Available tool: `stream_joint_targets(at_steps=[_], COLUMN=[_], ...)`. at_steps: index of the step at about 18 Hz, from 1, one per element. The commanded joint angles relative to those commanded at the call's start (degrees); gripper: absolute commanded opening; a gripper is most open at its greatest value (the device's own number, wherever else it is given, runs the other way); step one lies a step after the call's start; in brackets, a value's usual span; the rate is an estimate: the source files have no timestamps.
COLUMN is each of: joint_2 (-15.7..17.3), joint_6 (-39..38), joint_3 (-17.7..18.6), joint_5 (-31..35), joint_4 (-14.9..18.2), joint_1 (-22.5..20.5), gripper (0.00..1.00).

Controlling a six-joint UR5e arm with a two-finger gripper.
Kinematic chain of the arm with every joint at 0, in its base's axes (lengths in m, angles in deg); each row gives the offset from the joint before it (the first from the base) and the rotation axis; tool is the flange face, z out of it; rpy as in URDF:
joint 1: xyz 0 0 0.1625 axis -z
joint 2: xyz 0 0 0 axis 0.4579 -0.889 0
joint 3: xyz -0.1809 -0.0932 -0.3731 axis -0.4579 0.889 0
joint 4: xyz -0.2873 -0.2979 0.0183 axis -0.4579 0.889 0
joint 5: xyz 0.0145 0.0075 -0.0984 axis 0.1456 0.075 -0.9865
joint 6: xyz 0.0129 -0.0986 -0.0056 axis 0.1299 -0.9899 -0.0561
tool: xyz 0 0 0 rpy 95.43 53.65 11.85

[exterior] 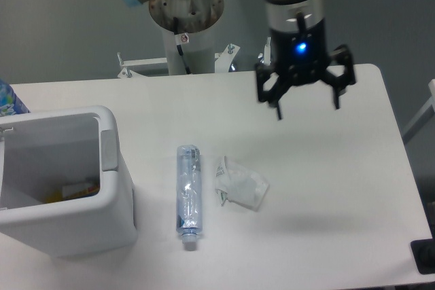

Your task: Open the trash can

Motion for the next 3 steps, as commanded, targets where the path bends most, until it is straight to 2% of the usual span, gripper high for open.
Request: stream_joint_targets(at_steps=[3], joint_2=[-0.1], joint_6=[2.8], joint_3=[0.1], joint_5=[-0.1], joint_4=[0.2], joint_1=[-1.9], gripper=[1.00])
